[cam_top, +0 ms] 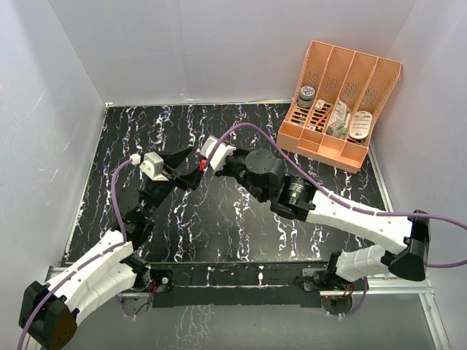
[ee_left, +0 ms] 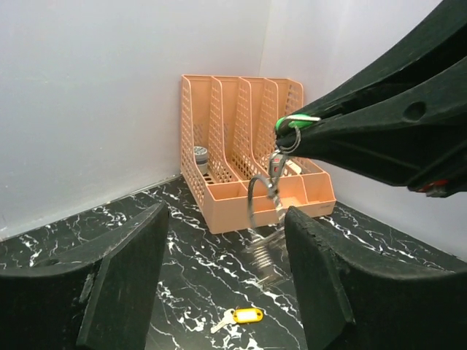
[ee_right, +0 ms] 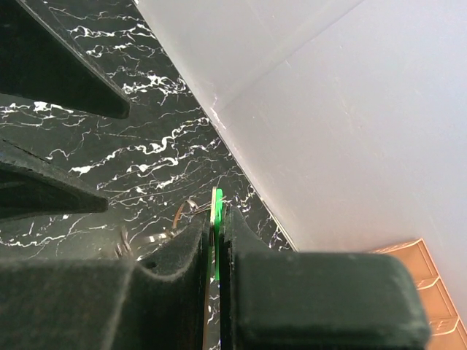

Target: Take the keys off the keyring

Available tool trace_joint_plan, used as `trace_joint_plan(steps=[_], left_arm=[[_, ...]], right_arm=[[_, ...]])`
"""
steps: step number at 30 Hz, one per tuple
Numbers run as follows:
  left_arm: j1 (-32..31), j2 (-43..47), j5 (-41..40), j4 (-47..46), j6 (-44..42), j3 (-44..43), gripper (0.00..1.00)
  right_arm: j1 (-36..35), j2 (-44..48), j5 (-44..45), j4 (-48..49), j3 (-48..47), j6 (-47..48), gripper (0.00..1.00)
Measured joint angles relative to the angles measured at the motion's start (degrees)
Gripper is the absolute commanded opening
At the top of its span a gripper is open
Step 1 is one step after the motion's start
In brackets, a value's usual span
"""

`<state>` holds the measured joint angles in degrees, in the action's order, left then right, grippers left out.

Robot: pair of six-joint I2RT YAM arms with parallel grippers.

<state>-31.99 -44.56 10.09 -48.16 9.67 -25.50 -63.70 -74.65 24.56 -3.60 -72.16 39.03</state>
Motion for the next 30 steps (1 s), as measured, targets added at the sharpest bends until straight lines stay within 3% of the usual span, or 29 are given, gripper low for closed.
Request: trace_joint_plan(steps=[4, 10, 18, 30], left_arm=[[-0.42, -0.96, 0.46, -2.69, 1.07, 0.02, 0.63], [-2.99, -2.1, -0.57, -5.33, 0.74, 0.04, 0.73], [-9.09, -5.44, -5.27, -5.75, -6.05, 0.04, 0.71], [-10.43, -8.31, -12.46, -9.97, -15.85, 0.04, 0.67]], right_arm=[[0.0, -0.85, 0.68, 0.59, 0.0, 0.0, 0.0], [-0.04, -1.62, 0.85, 0.79, 0.0, -0.04, 0.0], [-0.22, -1.68, 1.07, 0.83, 0.0, -0.09, 0.0], [-0.57, -1.68, 0.98, 0.85, -0.02, -0.31, 0.0]])
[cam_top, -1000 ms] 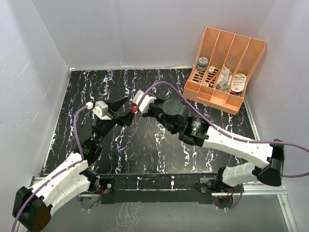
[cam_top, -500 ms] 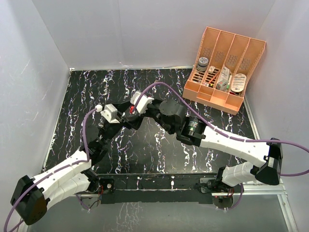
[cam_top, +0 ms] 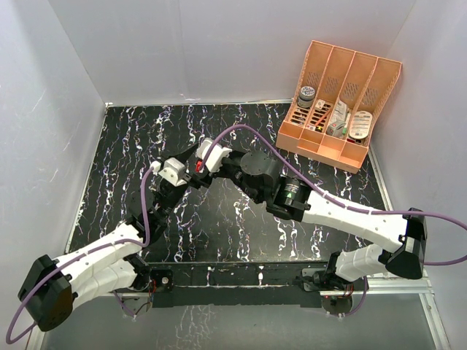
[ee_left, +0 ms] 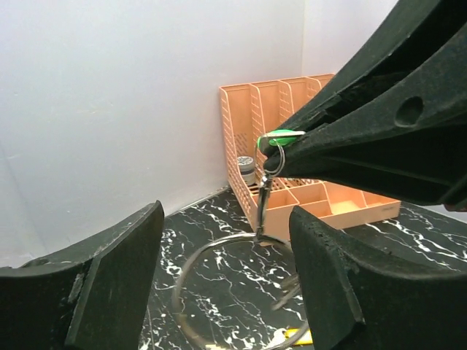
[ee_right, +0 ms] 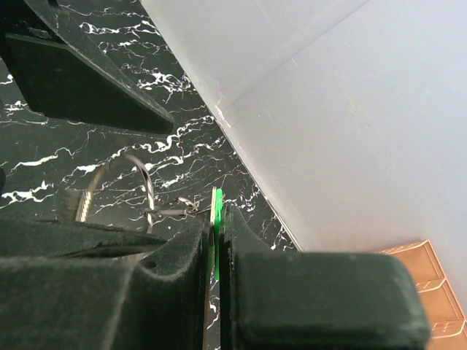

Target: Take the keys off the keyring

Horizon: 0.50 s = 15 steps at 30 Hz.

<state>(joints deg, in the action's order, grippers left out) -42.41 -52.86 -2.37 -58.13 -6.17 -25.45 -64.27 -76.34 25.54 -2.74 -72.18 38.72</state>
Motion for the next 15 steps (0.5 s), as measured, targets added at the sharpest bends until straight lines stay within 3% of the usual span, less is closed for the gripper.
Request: trace_joint_plan(steps=[15], left_arm=[[-0.68, -3.98, -1.92, -5.95, -1.92, 0.02, 0.64]], right_arm=[[-0.13, 0.0, 0.0, 0.02, 0.0, -0.02, 0.0]])
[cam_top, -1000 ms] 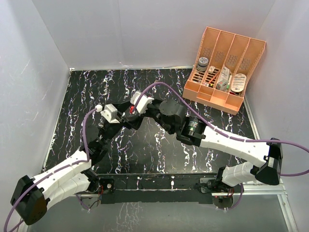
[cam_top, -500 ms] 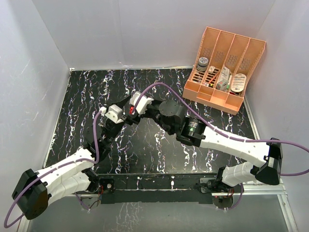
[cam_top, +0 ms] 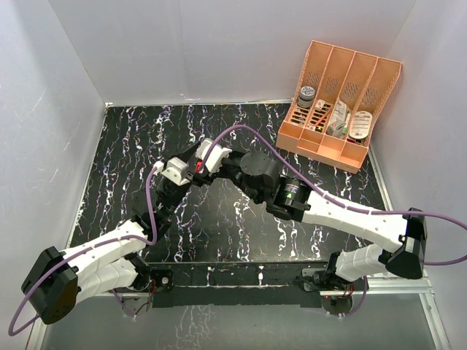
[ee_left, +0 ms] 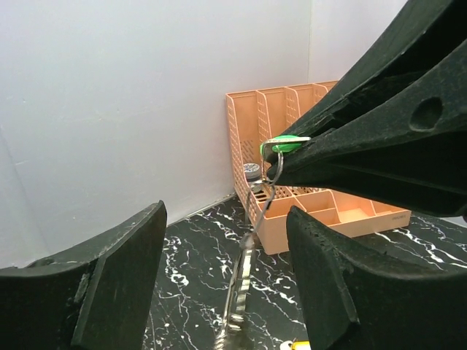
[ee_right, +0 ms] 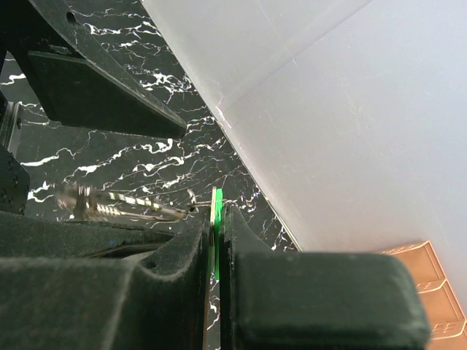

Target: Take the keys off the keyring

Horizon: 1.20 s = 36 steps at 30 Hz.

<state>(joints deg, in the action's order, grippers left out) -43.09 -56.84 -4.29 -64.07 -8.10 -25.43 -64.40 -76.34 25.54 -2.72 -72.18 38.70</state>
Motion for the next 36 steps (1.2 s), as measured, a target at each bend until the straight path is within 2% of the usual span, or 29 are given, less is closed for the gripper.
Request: trace_joint_plan(steps=[18, 32, 36], left_arm=[[-0.7, -3.89, -1.14, -4.7, 0.15, 0.07, 0.58], [-0.96, -5.11, -1.36, -7.52, -0.7, 0.74, 0.57], [-0.96, -5.11, -1.79, -7.56, -0.85, 1.27, 0.54]], right_arm=[[0.0, 0.0, -0.44, 0.09, 0.02, 0.0, 0.0], [0.0, 0.0, -0.63, 1.05, 0.11, 0.02, 0.0], [0.0, 0.0, -0.68, 1.49, 0.63, 0.02, 0.0]])
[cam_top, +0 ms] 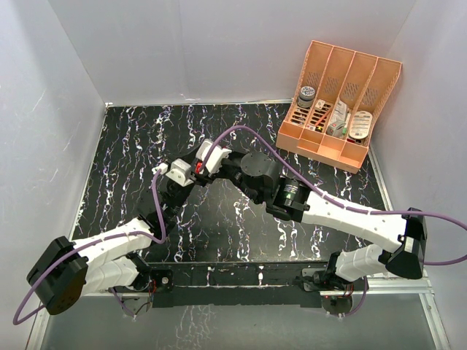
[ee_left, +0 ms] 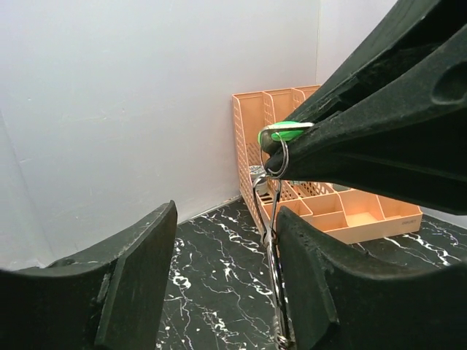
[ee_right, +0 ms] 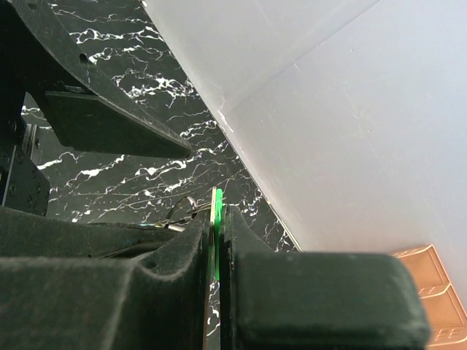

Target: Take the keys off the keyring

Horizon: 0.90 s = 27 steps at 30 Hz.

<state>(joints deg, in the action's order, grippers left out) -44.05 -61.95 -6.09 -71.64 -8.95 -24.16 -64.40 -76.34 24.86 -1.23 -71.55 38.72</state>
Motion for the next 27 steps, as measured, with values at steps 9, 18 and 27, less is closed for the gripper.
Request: trace_joint_plan(steps=[9, 18, 27], left_arm=[[-0.04, 0.0, -0.87, -0.79, -0.5, 0.59, 0.4], [-0.07, 0.0, -0.85, -1.77, -0.79, 0.59, 0.33], [-0.07, 0.0, -0.31, -2.03, -1.05, 0.61, 0.24]], right_arm=[[0.0, 0.0, -0.44, 0.09, 0.17, 0.0, 0.0], [0.0, 0.0, -0.66, 0.2, 0.2, 0.0, 0.0], [0.0, 0.0, -0.63, 0.26, 0.28, 0.0, 0.0]])
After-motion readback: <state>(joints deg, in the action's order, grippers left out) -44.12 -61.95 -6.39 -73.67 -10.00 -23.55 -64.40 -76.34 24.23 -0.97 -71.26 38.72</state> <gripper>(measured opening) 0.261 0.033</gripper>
